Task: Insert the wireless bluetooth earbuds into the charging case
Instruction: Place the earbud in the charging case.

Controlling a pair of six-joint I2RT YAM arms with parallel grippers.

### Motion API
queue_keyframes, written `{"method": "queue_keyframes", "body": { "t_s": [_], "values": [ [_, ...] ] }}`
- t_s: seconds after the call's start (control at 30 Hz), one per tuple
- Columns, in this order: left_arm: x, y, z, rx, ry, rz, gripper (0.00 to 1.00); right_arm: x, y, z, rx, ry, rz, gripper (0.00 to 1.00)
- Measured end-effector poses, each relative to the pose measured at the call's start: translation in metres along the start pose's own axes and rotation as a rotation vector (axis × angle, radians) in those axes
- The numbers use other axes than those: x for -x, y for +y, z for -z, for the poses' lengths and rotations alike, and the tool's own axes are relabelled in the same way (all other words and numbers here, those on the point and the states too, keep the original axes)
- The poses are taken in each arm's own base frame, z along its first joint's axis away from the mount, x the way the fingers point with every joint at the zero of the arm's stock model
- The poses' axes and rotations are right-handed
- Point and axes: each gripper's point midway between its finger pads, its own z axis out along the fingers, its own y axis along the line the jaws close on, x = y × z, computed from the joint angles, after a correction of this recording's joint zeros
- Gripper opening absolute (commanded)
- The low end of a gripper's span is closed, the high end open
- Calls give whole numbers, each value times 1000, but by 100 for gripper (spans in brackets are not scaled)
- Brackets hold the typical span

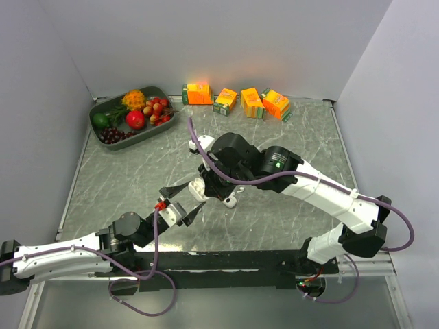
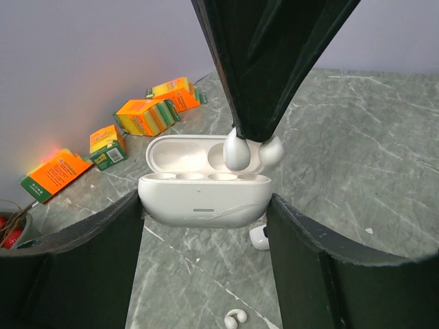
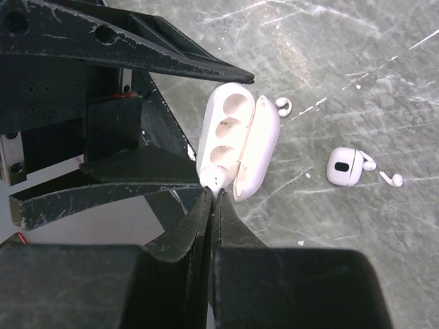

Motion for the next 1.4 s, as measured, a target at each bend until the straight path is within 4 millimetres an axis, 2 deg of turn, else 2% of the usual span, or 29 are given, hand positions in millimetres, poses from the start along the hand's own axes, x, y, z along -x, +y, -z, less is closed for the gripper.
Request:
{"method": "queue_keyframes", "body": {
  "t_s": [0.33,0.83,0.9,1.07,1.2,1.4],
  "values": [
    [-1,0,2,-2,5,6,1,0,-3,-11,-19,13,-8,0],
    [-1,0,3,-2,7,20,1,2,-4,-16,-22,12,-20,0],
    [-1,0,3,-2,7,20,1,2,-4,-17,-23,12,-20,9],
    [-1,0,3,-2,8,19,1,2,-4,-18,-23,16,-24,21],
    [-2,0,3,-2,9,19,1,2,-4,-21,-24,22,-30,40],
    [-2,0,4,-3,10,21,1,6,0,-18,-21,12,-26,51]
  ]
}}
